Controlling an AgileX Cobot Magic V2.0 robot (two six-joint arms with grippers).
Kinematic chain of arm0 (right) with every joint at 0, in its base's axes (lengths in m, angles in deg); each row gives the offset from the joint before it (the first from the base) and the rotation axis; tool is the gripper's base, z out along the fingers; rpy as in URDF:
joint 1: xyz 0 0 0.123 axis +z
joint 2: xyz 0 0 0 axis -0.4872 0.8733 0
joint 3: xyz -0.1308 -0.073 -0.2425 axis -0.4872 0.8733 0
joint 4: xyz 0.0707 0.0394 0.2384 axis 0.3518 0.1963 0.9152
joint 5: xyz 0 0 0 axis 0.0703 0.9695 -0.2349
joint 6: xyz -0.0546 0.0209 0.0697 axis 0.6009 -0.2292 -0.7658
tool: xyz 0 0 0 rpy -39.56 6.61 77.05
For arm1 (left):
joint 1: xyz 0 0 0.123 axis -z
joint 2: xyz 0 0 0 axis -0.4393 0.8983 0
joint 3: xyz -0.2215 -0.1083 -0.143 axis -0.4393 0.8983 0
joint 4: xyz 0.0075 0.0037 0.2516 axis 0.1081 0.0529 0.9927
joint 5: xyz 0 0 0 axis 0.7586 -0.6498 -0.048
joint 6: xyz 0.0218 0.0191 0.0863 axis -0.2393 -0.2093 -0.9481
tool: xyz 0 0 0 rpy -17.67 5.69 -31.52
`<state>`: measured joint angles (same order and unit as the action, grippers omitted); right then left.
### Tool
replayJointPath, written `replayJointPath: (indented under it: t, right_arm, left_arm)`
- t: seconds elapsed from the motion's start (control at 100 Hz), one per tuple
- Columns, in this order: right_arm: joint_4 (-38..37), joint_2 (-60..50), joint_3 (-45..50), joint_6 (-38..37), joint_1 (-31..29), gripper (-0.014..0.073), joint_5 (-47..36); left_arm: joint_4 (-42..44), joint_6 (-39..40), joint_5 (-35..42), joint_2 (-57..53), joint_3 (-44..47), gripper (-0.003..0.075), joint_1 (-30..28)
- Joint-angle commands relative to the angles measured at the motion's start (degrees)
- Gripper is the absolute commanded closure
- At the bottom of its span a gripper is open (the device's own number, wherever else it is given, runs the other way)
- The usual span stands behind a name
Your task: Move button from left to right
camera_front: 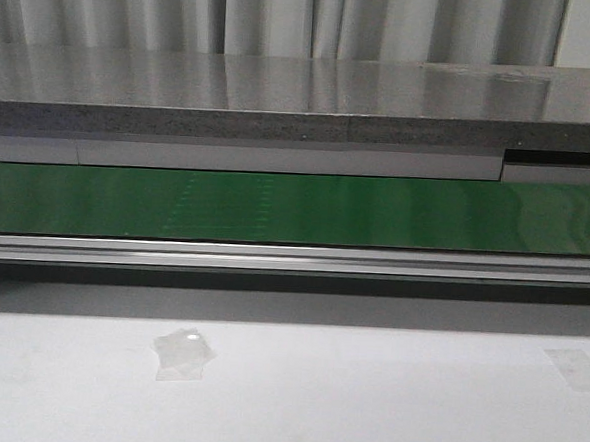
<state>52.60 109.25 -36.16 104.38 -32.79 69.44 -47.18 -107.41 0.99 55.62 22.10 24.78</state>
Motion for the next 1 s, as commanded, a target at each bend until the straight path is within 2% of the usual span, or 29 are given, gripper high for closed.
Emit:
replayJointPath:
  t: [0.0, 0.18, 0.4, 0.52, 0.64, 0.78, 0.81, 0.99]
  right_arm:
    - [1.5, -4.9, 0.6, 0.1, 0.1, 0.0118, -4.7]
    - [3.3, -10.8, 1.8, 0.1, 0.1, 0.0118, -3.5]
    - [3.3, -11.5, 1.8, 0.1, 0.1, 0.0128, -1.6]
    - [3.3, -11.5, 1.8, 0.1, 0.1, 0.0244, -0.9]
    - [3.3, -11.5, 1.8, 0.1, 0.1, 0.0448, -0.5]
    - [3.3, -11.5, 1.8, 0.1, 0.1, 0.0646, -0.5]
    - [3.3, -11.5, 1.8, 0.1, 0.1, 0.0666, -0.5]
    - [3.3, -11.5, 1.8, 0.1, 0.1, 0.0662, -0.5]
  left_arm:
    - [-0.9, 0.0, 4.5, 0.3, -1.6, 0.074, 0.4]
    - [-0.9, 0.0, 4.5, 0.3, -1.6, 0.074, 0.4]
    - [-0.9, 0.0, 4.5, 0.3, -1.6, 0.074, 0.4]
    - [-0.9, 0.0, 4.5, 0.3, -1.6, 0.074, 0.4]
    - [-0.9, 0.0, 4.5, 0.3, -1.6, 0.074, 0.4]
    - [-0.9, 0.0, 4.5, 0.3, -1.6, 0.074, 0.4]
    - [-0.9, 0.0, 4.5, 0.3, -1.6, 0.074, 0.4]
    - [-0.9, 0.0, 4.5, 0.3, -1.6, 0.074, 0.4]
